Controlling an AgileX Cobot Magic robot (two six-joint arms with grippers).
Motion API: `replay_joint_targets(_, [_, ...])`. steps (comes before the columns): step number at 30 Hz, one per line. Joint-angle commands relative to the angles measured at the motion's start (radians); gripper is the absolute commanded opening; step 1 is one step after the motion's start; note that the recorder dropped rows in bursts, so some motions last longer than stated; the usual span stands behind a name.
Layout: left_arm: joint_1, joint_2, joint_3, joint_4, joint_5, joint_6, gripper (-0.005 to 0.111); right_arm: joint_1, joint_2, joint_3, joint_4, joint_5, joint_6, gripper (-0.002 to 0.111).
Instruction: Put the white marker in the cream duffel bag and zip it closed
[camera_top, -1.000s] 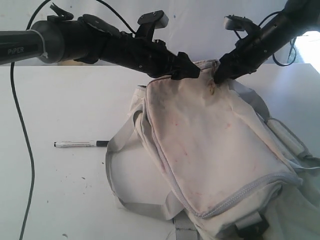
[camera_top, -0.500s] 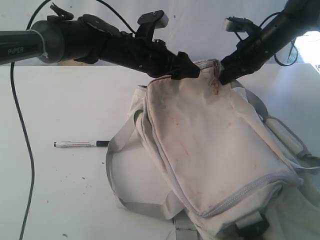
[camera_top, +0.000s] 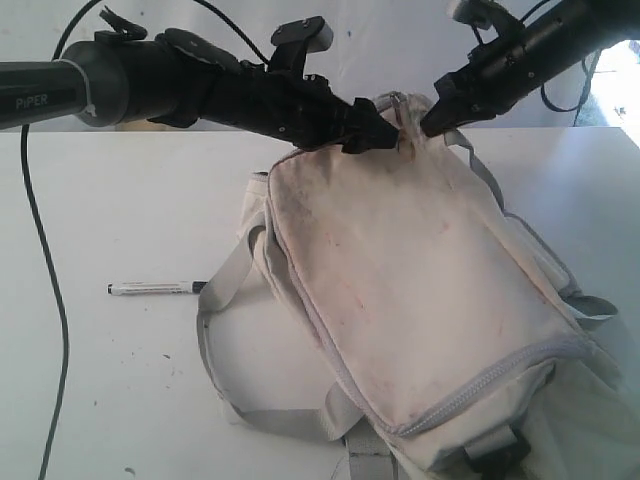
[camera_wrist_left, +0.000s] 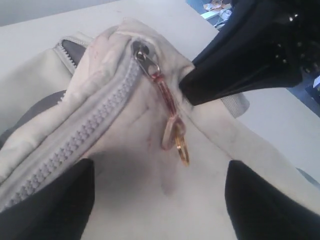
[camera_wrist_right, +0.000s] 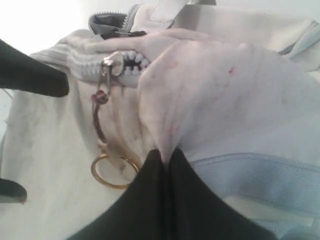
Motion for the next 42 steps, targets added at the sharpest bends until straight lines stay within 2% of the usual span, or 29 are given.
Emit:
replay_joint_targets(1, [-0.004,-0.013,-0.004,-0.042,-0.052,-0.002,0.081,0.025,-0.016,0.001,0.041,-0.001,-0.007,0.000])
replay_joint_targets(5, [-0.006,0.035,-0.004,-0.217,-0.059,0.014,0.073,0.028,-0.016,0.001,0.041,-0.001,-0.007,0.000])
replay_joint_targets(9, [-0.013,0.055,-0.004,-0.251,-0.031,0.019,0.061,0.028,-0.016,0.001,0.041,-0.001,-0.017,0.000])
replay_joint_targets(14, [-0.013,0.055,-0.004,-0.364,0.020,0.085,0.061,0.028,-0.016,0.001,0.041,-0.001,-0.034,0.000])
replay_joint_targets(17, [-0.013,0.055,-0.004,-0.376,0.014,0.085,0.061,0.028,-0.016,0.001,0.041,-0.001,-0.034,0.000])
replay_joint_targets(21, [-0.013,0.055,-0.004,-0.383,-0.069,0.085,0.061,0.028,-0.016,0.001,0.041,-0.001,-0.034,0.000])
replay_joint_targets(24, [-0.013,0.055,-0.004,-0.412,-0.033,0.090,0.060,0.028,-0.016,0.001,0.041,-0.001,-0.037,0.000])
replay_joint_targets(29, [-0.015,0.055,-0.004,-0.417,-0.055,0.108,0.057,0.028,-0.016,0.001,0.041,-0.001,-0.040,0.000])
replay_joint_targets(30, [-0.015,0.055,-0.004,-0.417,-0.062,0.110,0.054,0.028,-0.016,0.001,0.041,-0.001,-0.040,0.000])
replay_joint_targets(34, [-0.015,0.055,-0.004,-0.436,-0.096,0.127,0.018,0.028,-0.016,0.001,0.041,-0.001,-0.040,0.000])
replay_joint_targets(36, [-0.015,0.055,-0.004,-0.436,-0.096,0.134,0.007,0.028,-0.016,0.001,0.041,-0.001,-0.040,0.000])
replay_joint_targets(38, [-0.015,0.055,-0.004,-0.434,-0.089,0.134,0.000,0.028,-0.016,0.001,0.041,-0.001,-0.063,0.000])
replay_joint_targets(42, [0.000,0.052,-0.004,-0.369,-0.029,0.078,0.000,0.028,-0.016,0.001,0.041,-0.001,-0.059,0.000])
